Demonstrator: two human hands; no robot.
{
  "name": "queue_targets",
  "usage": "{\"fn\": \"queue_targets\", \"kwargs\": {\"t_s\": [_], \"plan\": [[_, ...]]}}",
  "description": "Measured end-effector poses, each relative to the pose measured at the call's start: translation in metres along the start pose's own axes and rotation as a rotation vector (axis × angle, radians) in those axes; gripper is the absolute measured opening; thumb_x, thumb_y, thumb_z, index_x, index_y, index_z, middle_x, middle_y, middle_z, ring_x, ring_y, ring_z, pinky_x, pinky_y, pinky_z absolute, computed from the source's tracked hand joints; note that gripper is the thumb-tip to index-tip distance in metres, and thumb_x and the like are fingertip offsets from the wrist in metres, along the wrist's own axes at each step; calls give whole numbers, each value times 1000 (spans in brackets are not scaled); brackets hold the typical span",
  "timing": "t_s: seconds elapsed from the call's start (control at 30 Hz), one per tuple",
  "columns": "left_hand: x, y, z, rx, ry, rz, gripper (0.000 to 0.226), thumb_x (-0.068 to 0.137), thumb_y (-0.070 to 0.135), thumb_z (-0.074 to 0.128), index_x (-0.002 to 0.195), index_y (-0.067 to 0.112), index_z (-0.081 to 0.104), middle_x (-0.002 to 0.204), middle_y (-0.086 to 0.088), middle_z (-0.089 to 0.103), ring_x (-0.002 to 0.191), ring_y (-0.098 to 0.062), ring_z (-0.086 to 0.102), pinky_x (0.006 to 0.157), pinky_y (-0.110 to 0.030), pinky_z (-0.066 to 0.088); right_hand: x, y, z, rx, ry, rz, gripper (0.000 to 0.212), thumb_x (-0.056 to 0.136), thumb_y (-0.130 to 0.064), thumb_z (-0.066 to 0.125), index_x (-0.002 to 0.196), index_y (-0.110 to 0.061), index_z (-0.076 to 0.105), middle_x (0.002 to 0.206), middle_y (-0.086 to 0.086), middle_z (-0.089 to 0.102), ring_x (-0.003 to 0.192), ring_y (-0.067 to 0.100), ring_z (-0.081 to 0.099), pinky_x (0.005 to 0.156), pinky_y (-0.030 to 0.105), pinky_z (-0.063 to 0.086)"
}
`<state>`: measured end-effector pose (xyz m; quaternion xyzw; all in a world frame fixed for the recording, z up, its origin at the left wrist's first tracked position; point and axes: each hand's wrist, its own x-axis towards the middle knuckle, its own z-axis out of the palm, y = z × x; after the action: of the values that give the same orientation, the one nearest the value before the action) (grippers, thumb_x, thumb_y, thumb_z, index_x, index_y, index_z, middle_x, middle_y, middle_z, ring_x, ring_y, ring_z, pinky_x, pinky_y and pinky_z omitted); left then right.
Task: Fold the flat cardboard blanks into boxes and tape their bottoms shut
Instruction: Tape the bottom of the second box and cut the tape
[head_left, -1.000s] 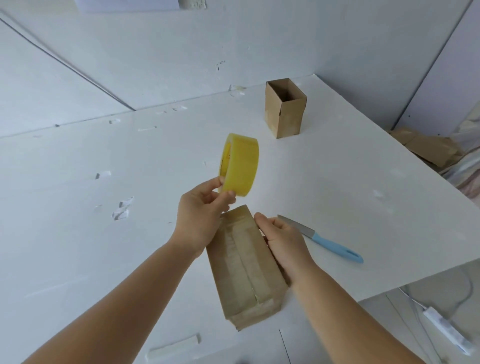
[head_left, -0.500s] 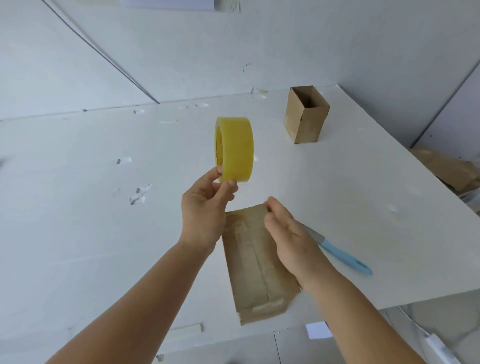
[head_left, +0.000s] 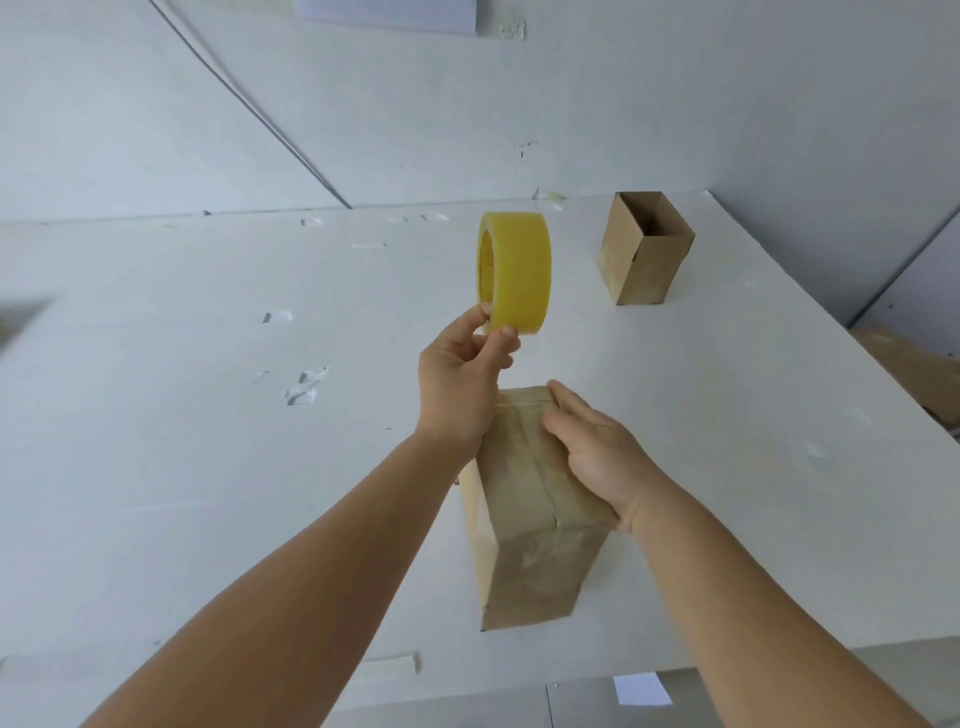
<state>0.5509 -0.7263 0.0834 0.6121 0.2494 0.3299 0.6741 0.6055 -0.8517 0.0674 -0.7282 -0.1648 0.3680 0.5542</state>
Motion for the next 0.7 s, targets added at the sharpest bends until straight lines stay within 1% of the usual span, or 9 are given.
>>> {"fn": "queue_targets", "kwargs": {"t_s": [0.1, 0.2, 0.3, 0.37, 0.47, 0.53, 0.6, 0.67, 0.7], "plan": [[20, 5, 5, 10, -22, 36, 18, 91, 16, 62, 106, 23, 69, 75, 4, 64, 66, -1, 57, 69, -11, 46, 11, -17, -2, -47, 29, -83, 52, 99, -37, 42, 148, -39, 24, 143, -11, 40, 118, 9, 48, 91, 27, 44], [33, 6, 6, 7, -60, 54, 19, 90, 14, 64, 107, 19, 69, 77, -3, 63, 65, -3, 57, 72, -14, 49, 22, -23, -3, -84, 49, -136, 52, 100, -38, 38, 149, -39, 19, 148, -11, 36, 118, 5, 42, 96, 26, 38], [38, -3, 5, 44, -84, 15, 21, 89, 14, 66, 109, 17, 69, 74, -1, 63, 64, -4, 57, 73, -19, 50, 29, -14, 1, -129, 35, -101, 53, 101, -35, 35, 150, -37, 16, 152, -8, 31, 116, 4, 37, 91, 23, 34], [38, -11, 2, 70, -93, -18, 20, 88, 14, 66, 108, 19, 70, 72, 1, 64, 63, -4, 57, 71, -18, 48, 32, -7, 3, -135, 37, -79, 53, 101, -34, 35, 151, -36, 15, 152, -7, 31, 118, 5, 38, 92, 23, 34], [39, -8, -2, 92, -131, -22, 23, 88, 14, 66, 111, 17, 69, 74, -1, 65, 64, -5, 58, 71, -18, 49, 35, -5, 1, -131, 34, -84, 55, 100, -36, 38, 150, -36, 17, 149, -10, 33, 126, 7, 40, 99, 26, 36], [40, 1, -5, 94, -176, 9, 22, 89, 13, 66, 111, 17, 69, 76, -1, 66, 67, -7, 58, 73, -20, 49, 36, -9, -3, -129, 36, -144, 53, 99, -41, 39, 148, -33, 23, 142, -17, 36, 130, 6, 37, 102, 27, 35], [39, 13, -8, 78, -242, 30, 21, 90, 13, 65, 109, 17, 70, 78, -3, 66, 70, -10, 57, 74, -23, 48, 36, -18, -9, -127, 76, -220, 50, 96, -51, 39, 142, -32, 30, 131, -20, 39, 128, 7, 37, 102, 27, 34], [33, 23, -12, 81, -331, 26, 21, 91, 11, 63, 109, 17, 71, 76, -2, 65, 70, -12, 54, 74, -24, 46, 36, -29, -18, 5, 95, -259, 72, 82, -69, 42, 145, -38, 25, 140, -18, 40, 128, 6, 40, 111, 35, 29], [29, 27, -13, 87, -378, 17, 21, 91, 10, 62, 108, 17, 71, 73, 0, 63, 69, -12, 52, 73, -23, 46, 36, -33, -23, 112, 64, -288, 83, 74, -76, 46, 145, -39, 26, 143, -16, 43, 127, 5, 43, 112, 37, 30]]}}
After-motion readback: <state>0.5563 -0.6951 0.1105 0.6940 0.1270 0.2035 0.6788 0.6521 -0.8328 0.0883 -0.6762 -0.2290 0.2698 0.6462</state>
